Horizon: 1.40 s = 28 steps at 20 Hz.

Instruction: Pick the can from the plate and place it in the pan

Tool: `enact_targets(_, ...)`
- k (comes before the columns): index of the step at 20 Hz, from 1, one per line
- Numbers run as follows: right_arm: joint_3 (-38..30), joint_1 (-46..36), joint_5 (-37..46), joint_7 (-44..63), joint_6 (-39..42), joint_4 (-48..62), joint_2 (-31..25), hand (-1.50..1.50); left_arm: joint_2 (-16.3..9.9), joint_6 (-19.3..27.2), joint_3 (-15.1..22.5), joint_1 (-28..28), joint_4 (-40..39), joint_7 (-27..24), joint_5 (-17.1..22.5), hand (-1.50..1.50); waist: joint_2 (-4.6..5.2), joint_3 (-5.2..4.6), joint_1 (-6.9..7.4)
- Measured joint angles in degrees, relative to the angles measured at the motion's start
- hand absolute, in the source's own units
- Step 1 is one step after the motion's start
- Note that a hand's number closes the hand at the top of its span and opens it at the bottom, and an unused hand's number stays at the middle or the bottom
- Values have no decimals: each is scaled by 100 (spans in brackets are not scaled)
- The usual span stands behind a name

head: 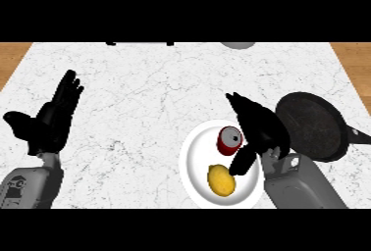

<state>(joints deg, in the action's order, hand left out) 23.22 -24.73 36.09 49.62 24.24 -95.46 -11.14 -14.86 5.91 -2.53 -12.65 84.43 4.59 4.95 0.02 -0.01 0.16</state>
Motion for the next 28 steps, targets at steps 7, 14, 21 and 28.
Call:
enact_targets(7, -118, -144, 276, -56, 345, 478, 130, -150, 188, 65, 18, -26, -37, -48, -175, 0, -2, 1, 1)
enact_targets(14, -82, -38, 752, -283, 261, 955, 517, -150, 241, -14, -78, -25, 53, 46, -253, 0, 0, 1, 2)
enact_targets(21, -204, 32, 1090, -544, 358, 1397, 615, -150, 242, -171, -215, 11, 8, -2, -261, 0, -1, 1, -2)
enact_targets(28, -403, -38, 1263, -987, 357, 1960, 745, 150, 293, -191, -301, -144, -128, -10, -335, 0, -15, -9, -6)
